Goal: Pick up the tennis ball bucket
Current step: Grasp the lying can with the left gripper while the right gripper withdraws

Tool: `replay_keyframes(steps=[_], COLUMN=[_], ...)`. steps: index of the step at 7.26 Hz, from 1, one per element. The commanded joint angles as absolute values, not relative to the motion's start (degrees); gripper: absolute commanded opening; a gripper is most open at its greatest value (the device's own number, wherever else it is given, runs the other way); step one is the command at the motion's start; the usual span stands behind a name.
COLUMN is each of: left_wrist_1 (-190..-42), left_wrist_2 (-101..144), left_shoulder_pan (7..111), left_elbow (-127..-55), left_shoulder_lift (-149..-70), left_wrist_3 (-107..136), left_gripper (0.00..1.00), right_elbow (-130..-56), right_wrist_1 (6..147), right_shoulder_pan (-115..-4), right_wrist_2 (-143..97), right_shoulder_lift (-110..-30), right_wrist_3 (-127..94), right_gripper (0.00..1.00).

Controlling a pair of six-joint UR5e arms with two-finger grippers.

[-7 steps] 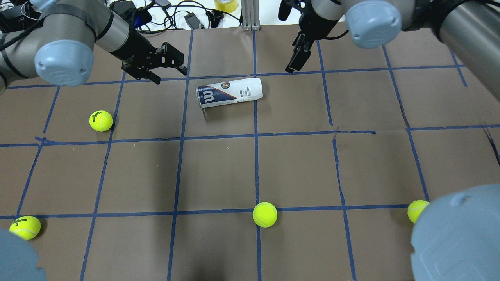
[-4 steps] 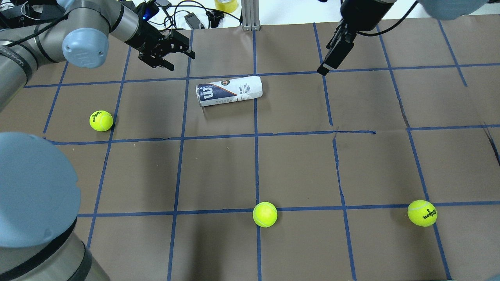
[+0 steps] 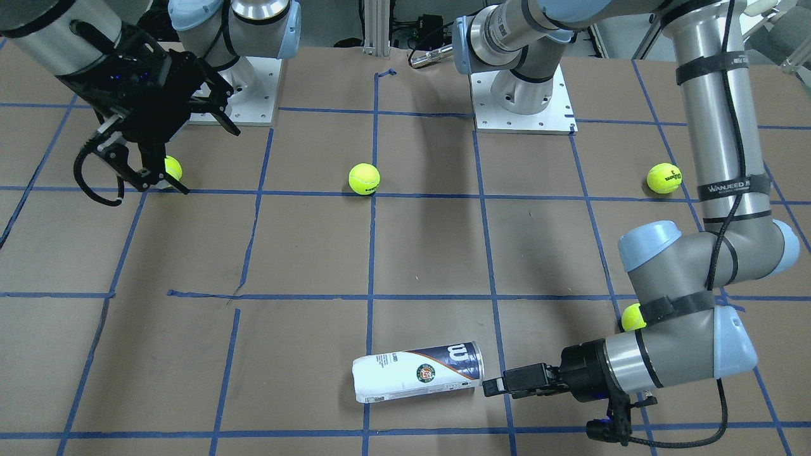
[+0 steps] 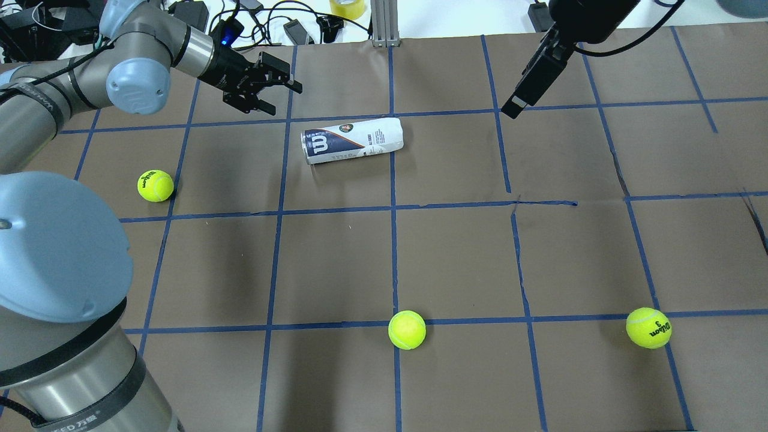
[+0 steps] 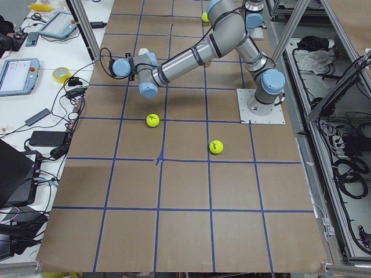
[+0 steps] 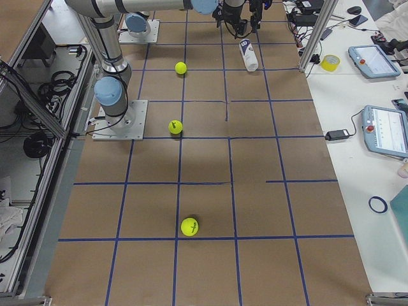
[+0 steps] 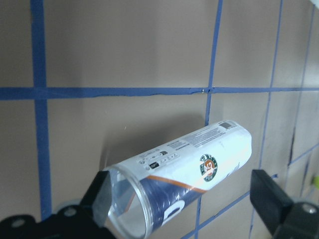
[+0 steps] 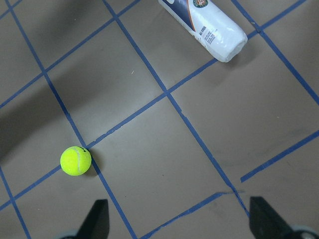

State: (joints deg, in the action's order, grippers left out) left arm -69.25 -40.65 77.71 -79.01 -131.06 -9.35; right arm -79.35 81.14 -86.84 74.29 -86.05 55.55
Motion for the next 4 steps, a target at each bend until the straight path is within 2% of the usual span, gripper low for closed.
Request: replay_keyframes(steps=[1,4], left_wrist_1=[-68.8,-69.7], left_wrist_2=[-34.2,-30.1], left_shoulder_pan=[77.4,77.8], left_elbow=[-83.6,-85.7], left_shoulder_lift=[-133.4,-133.7], left_wrist_3=[-9.8,-9.6], left_gripper=[1.00,0.99], right_elbow=[-80.7,-80.9], right_wrist_1=[81.0,81.5], right_shoulder_pan=[-86.8,-87.0], right_wrist_2=[76.6,75.5], right_shoulder_lift=[-87.2,-87.5], right_wrist_3=[47.9,36.3], right_gripper=[1.00,1.00])
